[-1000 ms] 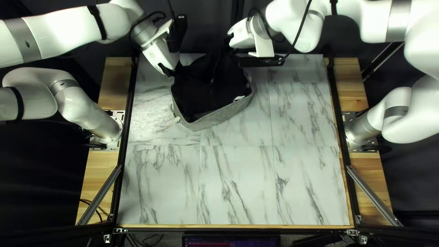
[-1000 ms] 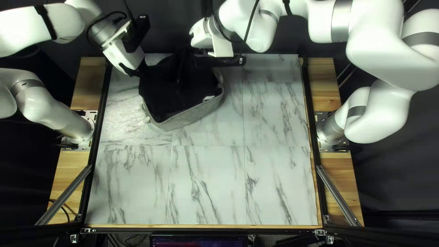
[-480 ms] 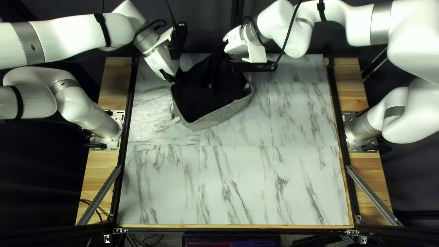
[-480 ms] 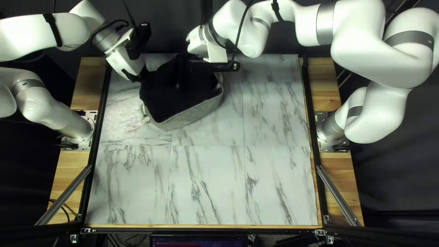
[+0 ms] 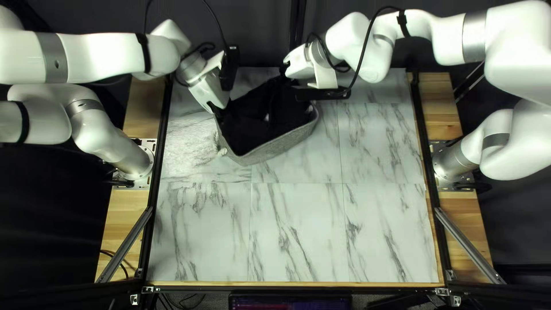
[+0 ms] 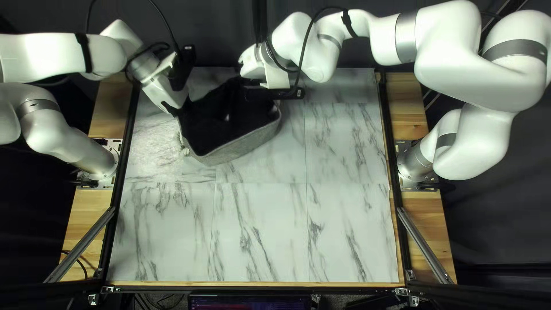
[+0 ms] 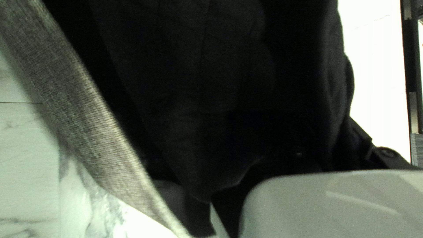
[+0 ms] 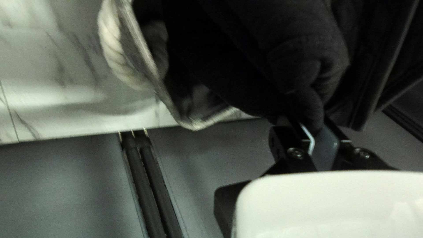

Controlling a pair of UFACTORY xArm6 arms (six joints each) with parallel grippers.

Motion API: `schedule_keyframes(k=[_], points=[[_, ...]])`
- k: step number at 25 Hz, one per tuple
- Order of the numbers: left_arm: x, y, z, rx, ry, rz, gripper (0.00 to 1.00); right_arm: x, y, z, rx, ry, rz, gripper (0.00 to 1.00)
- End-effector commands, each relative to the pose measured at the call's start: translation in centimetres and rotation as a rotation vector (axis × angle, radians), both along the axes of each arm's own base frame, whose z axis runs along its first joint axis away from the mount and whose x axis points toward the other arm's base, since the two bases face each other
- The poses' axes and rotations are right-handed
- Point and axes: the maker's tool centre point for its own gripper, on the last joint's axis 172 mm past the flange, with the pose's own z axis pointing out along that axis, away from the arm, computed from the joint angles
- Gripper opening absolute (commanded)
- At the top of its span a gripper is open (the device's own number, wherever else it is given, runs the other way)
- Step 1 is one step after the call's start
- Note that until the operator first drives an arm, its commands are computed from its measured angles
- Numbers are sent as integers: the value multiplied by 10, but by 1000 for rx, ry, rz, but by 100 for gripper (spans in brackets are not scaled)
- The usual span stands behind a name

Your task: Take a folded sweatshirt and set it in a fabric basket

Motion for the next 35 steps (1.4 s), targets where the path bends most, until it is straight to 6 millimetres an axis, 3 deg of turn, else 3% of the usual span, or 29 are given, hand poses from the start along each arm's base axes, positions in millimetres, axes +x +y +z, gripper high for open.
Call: schedule_keyframes(k=[1,9,10,11,12,17,23,27,35], points=[[-1,-8,-15,-4,16,13,0,-1,5,-19,27,15,4,0],[-7,-11,-29,-5,28,26,0,6,15,-46,77,46,-4,0],[-8,-13,-30,-3,30,30,20,6,16,-47,83,50,-3,9],[-10,-14,-32,-2,32,35,86,6,17,-49,87,53,-5,86],[-11,-15,-33,-1,35,42,100,5,19,-50,93,56,-7,100],[-16,-16,-22,11,35,60,100,-4,20,-42,104,58,-5,100],[-16,-19,14,54,28,48,100,-15,17,3,75,30,-12,100],[-25,-20,22,67,17,44,100,-21,12,19,64,13,-36,100],[-51,-60,29,107,48,-34,100,-67,2,25,140,-53,-171,100]])
